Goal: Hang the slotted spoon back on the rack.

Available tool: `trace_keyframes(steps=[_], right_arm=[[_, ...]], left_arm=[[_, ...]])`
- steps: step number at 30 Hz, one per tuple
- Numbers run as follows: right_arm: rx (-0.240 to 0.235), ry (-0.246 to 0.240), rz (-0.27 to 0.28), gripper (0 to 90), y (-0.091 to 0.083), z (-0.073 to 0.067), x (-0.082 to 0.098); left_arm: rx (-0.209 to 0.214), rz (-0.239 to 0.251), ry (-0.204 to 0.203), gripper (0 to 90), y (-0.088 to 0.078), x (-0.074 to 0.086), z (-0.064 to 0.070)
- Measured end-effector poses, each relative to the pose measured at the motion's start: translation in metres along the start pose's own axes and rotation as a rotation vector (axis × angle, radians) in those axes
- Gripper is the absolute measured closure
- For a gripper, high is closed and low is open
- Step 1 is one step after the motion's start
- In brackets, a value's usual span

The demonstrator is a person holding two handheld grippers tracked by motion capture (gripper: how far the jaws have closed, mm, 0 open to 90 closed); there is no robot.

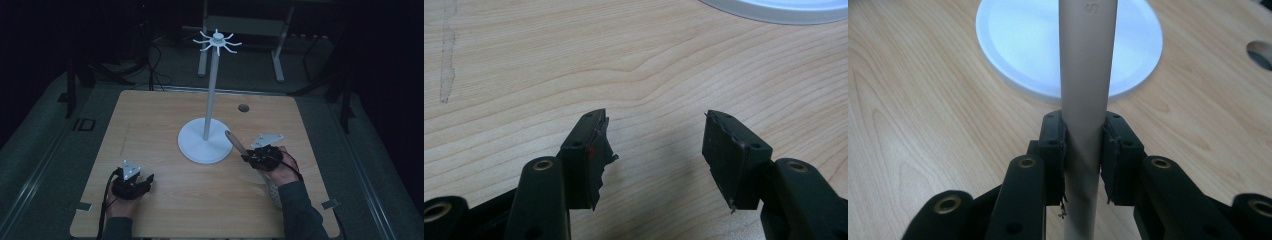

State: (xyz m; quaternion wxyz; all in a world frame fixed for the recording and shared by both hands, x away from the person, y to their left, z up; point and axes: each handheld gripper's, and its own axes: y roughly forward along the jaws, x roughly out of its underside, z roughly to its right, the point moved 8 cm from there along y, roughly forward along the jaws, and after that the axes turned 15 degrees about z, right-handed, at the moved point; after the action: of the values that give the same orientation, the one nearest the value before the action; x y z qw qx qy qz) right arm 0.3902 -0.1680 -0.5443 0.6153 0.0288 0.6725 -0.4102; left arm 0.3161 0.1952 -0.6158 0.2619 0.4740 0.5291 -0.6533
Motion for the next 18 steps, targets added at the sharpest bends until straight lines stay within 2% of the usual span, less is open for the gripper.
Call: trace_keyframes(steps=[8,18], right_arm=[[0.007,-0.009,0.057,73.4,-0.003,-0.002,-0.01],[0.032,0.005,0.133,73.5,-0.009,0.003,-0.023]], left_arm=[[-0.005,0.002,0.003,43.7,-0.001,0.0,-0.001],[-0.006,0.003,0.003,43.7,-0.001,0.0,-0.001]])
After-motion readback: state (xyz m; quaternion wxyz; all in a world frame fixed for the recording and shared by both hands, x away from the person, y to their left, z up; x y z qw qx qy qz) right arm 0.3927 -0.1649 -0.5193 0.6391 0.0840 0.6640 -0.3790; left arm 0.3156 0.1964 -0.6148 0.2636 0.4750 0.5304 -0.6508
